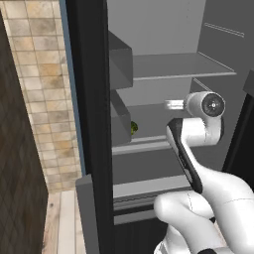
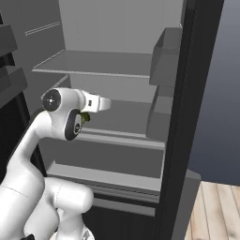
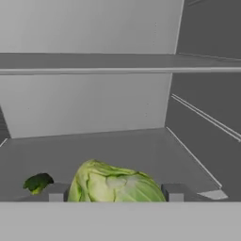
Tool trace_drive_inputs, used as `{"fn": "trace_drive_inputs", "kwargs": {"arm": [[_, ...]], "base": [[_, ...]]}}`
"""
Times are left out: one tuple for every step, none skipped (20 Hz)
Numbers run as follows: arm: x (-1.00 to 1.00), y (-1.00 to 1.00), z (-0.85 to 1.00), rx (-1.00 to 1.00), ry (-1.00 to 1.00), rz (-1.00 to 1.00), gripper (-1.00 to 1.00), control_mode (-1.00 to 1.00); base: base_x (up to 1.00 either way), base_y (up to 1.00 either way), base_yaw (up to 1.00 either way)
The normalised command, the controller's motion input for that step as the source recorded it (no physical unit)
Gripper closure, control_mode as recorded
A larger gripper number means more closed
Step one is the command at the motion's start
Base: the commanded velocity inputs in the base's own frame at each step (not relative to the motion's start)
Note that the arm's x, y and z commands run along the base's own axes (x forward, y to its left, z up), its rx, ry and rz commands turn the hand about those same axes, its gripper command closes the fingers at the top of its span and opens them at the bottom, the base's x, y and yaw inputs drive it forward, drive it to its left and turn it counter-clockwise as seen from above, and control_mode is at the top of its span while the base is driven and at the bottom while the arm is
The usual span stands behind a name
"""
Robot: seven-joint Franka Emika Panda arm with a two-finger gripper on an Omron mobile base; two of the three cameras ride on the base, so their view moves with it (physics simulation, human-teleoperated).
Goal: Move the broccoli and brussel sprout from the second highest shelf to the top shelf to make space. Then, place the pitcher from the counter on the cleared second highest shelf.
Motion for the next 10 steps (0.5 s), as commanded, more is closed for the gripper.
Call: {"fn": "trace_drive_inputs", "kwargs": {"arm": [[-0.09, 0.22, 1.0, 0.0, -0.14, 0.04, 1.0, -1.0], [0.0, 0.03, 1.0, 0.0, -0.15, 0.03, 1.0, -1.0], [0.0, 0.0, 1.0, 0.0, -0.16, 0.03, 1.0, -1.0], [0.0, 0.0, 1.0, 0.0, -0.18, 0.04, 1.0, -1.0], [0.0, 0.0, 1.0, 0.0, -0.19, 0.04, 1.0, -1.0], [0.0, 0.0, 1.0, 0.0, -0.19, 0.05, 1.0, -1.0], [0.0, 0.0, 1.0, 0.0, -0.16, 0.03, 1.0, -1.0], [0.0, 0.0, 1.0, 0.0, -0.13, 0.01, 1.0, -1.0], [0.0, -0.02, 1.0, 0.0, -0.1, 0.0, 1.0, -1.0], [0.0, -0.06, 1.0, 0.0, -0.05, 0.0, 1.0, -1.0]], "base": [[0.0, 0.0, 0.0], [0.0, 0.0, 0.0], [0.0, 0.0, 0.0], [0.0, 0.0, 0.0], [0.0, 0.0, 0.0], [0.0, 0.0, 0.0], [0.0, 0.0, 0.0], [0.0, 0.0, 0.0], [0.0, 0.0, 0.0], [0.0, 0.0, 0.0]]}}
